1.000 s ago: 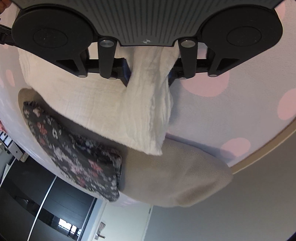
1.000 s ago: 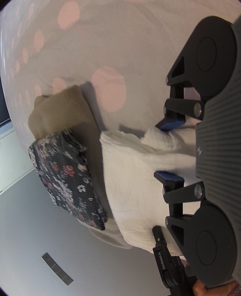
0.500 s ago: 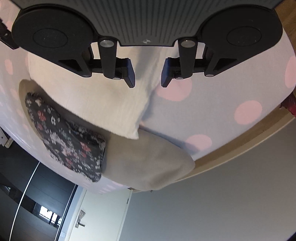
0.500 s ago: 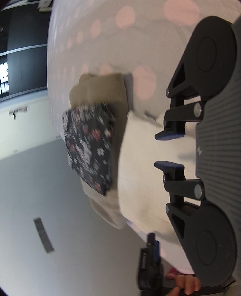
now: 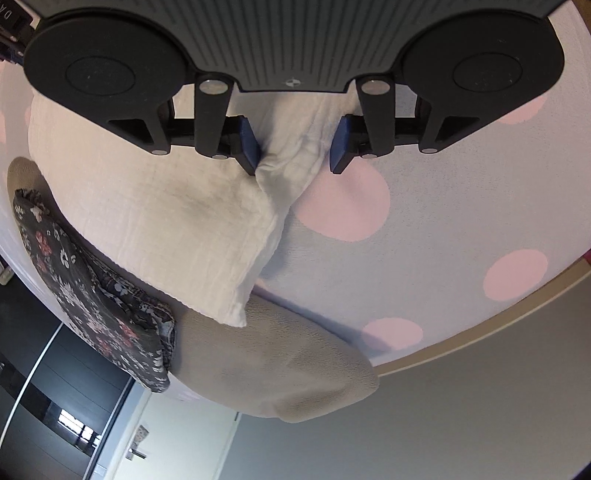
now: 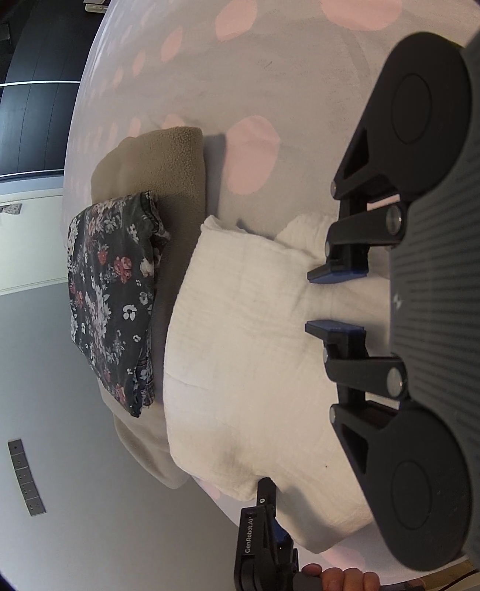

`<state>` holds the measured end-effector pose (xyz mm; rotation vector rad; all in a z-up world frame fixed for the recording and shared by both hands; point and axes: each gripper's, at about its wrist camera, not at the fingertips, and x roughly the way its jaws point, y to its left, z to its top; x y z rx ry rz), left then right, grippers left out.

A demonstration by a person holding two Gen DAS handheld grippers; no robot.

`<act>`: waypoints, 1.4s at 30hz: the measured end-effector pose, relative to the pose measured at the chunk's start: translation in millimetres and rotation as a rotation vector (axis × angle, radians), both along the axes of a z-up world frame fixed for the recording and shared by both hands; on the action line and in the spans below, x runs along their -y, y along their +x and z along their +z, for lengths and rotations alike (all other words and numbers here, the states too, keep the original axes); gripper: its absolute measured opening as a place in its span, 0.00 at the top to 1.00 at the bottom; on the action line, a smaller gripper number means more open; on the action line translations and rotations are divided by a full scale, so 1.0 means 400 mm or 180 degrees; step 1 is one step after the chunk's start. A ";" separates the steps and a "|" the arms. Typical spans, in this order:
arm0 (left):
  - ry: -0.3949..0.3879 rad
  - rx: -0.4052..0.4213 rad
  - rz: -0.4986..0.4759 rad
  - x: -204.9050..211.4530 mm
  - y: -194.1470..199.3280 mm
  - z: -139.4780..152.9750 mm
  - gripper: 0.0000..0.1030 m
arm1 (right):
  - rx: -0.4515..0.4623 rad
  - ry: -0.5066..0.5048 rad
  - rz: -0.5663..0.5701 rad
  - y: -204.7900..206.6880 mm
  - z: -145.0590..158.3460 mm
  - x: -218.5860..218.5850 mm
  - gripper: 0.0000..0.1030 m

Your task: Fold clothes

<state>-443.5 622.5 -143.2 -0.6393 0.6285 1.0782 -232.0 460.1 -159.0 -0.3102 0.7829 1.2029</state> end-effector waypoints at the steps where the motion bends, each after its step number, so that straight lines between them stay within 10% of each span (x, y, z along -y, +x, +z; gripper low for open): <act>1: 0.0036 -0.0013 0.0020 0.008 0.001 0.009 0.61 | -0.0030 0.0001 0.0007 0.003 0.006 0.003 0.77; 12: 0.0546 -0.0227 0.0099 0.158 0.032 0.161 0.62 | -0.0047 0.0008 -0.0301 0.021 0.144 0.129 0.50; 26: 0.0913 -0.0798 -0.0013 0.468 0.089 0.238 0.36 | 0.0090 0.0274 -0.0237 -0.003 0.270 0.316 0.12; 42: 0.0726 -0.0852 0.0015 0.654 0.152 0.188 0.34 | 0.0252 0.0115 -0.0125 0.003 0.222 0.454 0.06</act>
